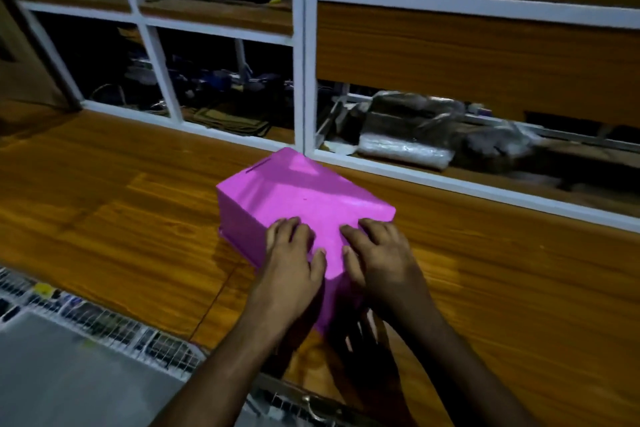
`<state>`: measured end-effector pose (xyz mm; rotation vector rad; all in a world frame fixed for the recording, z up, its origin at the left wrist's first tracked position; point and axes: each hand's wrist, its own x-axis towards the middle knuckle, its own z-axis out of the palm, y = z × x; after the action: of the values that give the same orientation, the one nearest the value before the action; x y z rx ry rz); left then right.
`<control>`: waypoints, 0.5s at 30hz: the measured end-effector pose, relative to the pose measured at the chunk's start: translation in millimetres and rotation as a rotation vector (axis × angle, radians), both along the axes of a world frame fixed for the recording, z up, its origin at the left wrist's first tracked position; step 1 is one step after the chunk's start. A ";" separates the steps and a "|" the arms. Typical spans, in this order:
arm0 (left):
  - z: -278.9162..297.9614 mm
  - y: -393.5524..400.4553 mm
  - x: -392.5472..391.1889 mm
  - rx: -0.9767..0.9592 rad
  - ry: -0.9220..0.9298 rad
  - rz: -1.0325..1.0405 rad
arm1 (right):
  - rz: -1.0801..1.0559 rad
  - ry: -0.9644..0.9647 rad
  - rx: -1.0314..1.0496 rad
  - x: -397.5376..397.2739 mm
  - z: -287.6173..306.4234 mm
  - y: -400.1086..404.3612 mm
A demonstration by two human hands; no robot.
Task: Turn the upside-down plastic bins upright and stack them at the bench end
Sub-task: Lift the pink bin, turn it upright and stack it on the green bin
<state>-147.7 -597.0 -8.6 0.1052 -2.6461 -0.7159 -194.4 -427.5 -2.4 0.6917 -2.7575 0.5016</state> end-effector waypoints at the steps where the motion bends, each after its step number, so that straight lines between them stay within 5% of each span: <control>1: 0.1 9.5 -3.2 0.007 0.010 -0.034 | -0.024 0.024 0.007 3.0 0.1 12.8; 15: 11.6 161.5 -25.0 0.146 -0.075 -0.506 | -0.249 0.148 0.140 46.7 8.8 197.4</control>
<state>-172.8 -435.5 3.0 -0.5248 -2.7088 -1.0809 -147.8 -230.1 6.4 0.3878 -2.7037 0.1983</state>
